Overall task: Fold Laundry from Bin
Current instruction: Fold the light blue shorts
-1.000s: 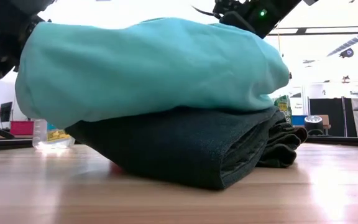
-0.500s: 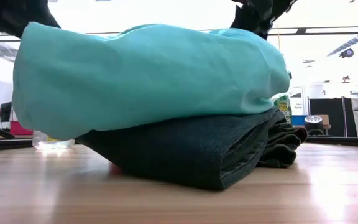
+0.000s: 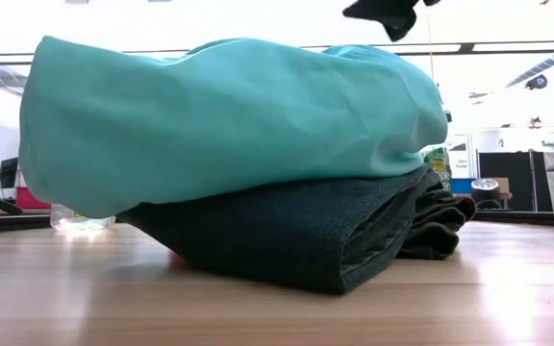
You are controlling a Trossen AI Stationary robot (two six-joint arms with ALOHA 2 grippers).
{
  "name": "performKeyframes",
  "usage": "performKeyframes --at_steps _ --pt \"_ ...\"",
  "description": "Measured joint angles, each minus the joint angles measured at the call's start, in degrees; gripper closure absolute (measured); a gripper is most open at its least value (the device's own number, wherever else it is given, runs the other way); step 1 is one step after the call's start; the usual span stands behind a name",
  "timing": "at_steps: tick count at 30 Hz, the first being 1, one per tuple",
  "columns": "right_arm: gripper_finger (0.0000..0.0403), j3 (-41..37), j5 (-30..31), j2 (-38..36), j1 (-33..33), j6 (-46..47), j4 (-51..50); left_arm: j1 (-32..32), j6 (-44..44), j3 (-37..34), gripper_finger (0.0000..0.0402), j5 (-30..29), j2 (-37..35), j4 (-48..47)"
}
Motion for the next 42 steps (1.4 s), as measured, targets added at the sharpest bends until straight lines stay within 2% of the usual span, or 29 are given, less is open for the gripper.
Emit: performKeyframes --at_steps 3,7,12,15,18,22,26,29,31,36,42 --pt "0.0244 -6.7 -9.8 4.2 2.4 -5.1 14.1 0.0 8.7 -7.6 0.0326 3.1 0.0 17.8" --pt "0.0278 -12.1 -10.0 12.2 3.7 -7.8 28.9 0.6 9.8 -16.7 0.0326 3.4 0.0 30.7" --pt "0.0332 -12.4 -1.0 19.0 2.6 -9.9 25.1 1.0 3.5 -24.6 0.0326 3.8 0.0 33.7" --pt "0.0363 -12.3 3.7 19.1 1.7 -9.2 19.3 1.0 -1.2 -28.2 0.0326 6.1 0.0 33.3" --pt "0.0386 -12.2 5.8 16.7 1.1 -7.5 13.6 1.1 -4.1 -29.9 0.0326 8.3 0.0 33.6" --pt "0.0393 -12.3 6.4 10.6 1.1 -4.7 6.9 0.9 -4.0 -29.3 0.0326 10.2 0.0 32.0" --pt "0.0394 -12.3 6.7 2.4 1.2 1.9 2.7 0.9 -2.2 -24.3 0.0326 12.3 0.0 26.4" --pt "0.0394 -12.4 7.2 -1.8 1.2 6.0 4.5 0.9 1.4 -19.0 0.0326 11.5 0.0 21.6" --pt "0.0394 -12.4 9.7 -2.6 1.6 7.0 8.0 1.3 6.1 -16.2 0.0326 8.5 0.0 19.9" --pt "0.0394 -12.4 16.9 2.6 1.8 6.3 23.3 4.8 17.3 -13.5 0.0326 2.1 0.0 19.8" --pt "0.0394 -12.4 16.7 16.4 1.3 1.3 40.8 11.7 17.4 -15.2 0.0326 2.9 0.7 20.6"
